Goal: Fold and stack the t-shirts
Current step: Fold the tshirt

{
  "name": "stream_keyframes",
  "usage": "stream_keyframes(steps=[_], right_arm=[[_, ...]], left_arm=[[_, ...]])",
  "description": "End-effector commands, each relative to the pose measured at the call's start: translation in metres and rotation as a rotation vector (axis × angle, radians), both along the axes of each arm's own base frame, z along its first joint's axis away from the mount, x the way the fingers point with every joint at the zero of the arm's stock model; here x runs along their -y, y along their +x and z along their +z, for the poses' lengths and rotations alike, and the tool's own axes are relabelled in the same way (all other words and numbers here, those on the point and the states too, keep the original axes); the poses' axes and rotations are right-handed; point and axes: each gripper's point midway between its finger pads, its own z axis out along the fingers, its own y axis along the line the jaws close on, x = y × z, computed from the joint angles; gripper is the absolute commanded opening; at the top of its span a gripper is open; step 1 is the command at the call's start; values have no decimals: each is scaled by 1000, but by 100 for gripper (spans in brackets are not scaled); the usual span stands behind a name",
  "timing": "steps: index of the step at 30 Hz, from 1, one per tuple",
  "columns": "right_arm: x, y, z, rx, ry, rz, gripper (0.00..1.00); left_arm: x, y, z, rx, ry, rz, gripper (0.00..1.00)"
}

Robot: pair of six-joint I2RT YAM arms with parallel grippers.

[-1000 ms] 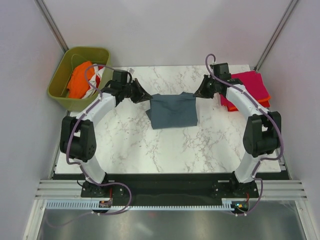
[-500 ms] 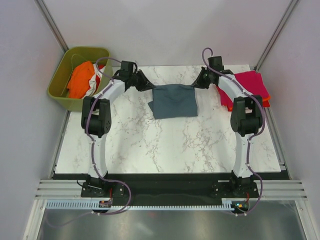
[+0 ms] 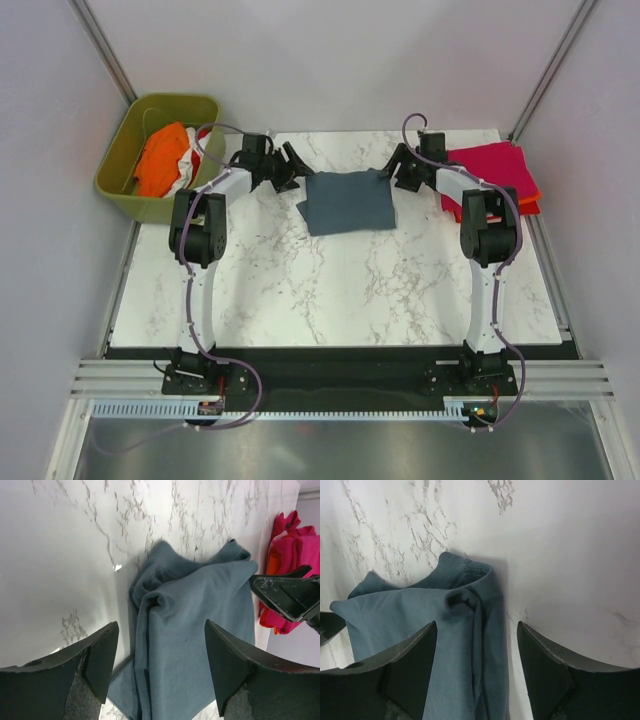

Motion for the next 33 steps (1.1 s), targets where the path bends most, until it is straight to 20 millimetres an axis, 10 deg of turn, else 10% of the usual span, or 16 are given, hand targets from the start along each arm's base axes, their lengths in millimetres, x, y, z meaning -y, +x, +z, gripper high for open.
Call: stream_keyframes(steps=[1,16,25,33], right_arm=[[-13,14,27,133,22,75,72],[-4,28,-29,18,-24,25,61],[-3,32,-43,-11,-32,0,8],[10,31,-51,-39,-47,-51,0]], left_arm=[[5,2,32,169,23,-47,76],[17,8,-23,55,43,-2,66],[6,6,-35,1,168,44,70],[0,-4,-41,-22,186,61,73]])
